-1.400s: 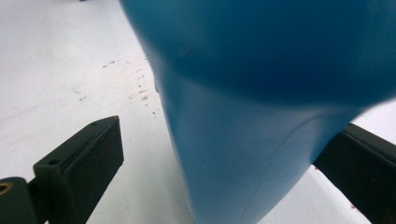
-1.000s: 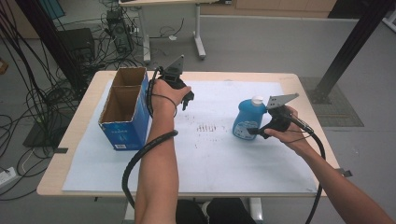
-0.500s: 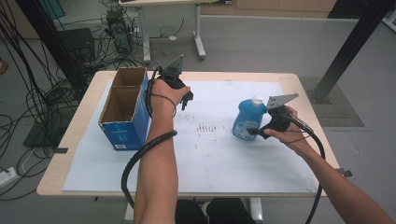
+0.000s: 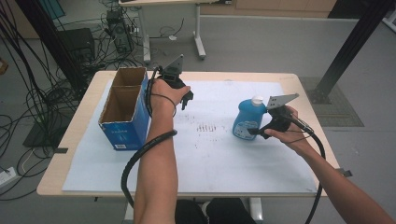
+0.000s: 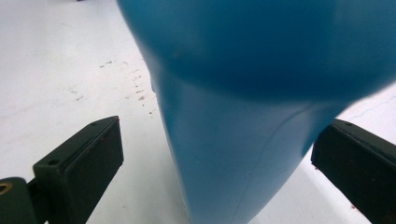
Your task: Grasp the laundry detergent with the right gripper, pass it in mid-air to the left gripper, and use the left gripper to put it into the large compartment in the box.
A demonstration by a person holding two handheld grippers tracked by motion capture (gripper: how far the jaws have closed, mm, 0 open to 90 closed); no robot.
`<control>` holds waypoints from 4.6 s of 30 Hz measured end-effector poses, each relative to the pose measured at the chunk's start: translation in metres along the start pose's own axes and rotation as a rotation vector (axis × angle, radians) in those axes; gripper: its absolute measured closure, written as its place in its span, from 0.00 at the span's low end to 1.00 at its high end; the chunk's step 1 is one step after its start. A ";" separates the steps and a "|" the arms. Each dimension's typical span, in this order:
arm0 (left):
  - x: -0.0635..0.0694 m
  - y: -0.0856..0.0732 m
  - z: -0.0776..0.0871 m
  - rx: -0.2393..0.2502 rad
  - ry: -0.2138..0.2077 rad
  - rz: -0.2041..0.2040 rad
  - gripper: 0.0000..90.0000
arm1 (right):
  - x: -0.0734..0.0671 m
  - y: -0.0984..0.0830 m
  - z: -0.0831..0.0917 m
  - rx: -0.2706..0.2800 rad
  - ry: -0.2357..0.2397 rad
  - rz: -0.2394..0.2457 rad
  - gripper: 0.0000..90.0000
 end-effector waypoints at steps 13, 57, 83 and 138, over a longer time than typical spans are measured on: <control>0.000 0.000 0.001 0.002 -0.004 -0.002 0.06 | -0.001 0.000 -0.002 0.005 -0.001 -0.002 0.02; -0.004 -0.002 -0.003 -0.007 -0.005 -0.002 0.06 | -0.003 -0.003 -0.011 0.010 0.006 0.023 0.33; -0.001 -0.003 -0.001 -0.004 -0.004 -0.002 0.06 | 0.001 -0.005 -0.010 0.023 0.005 0.030 0.46; -0.001 -0.006 0.006 0.009 -0.005 -0.004 0.06 | 0.001 -0.006 -0.011 0.030 0.007 0.039 0.47</control>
Point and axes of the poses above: each handheld gripper's, and its own axes: z roughly backward along the jaws, y roughly out of its top, x roughly to its right, the point moved 4 cm from there along -z, roughly forward along the jaws, and after that the axes turned 12 degrees about z, right-handed, at the moved point
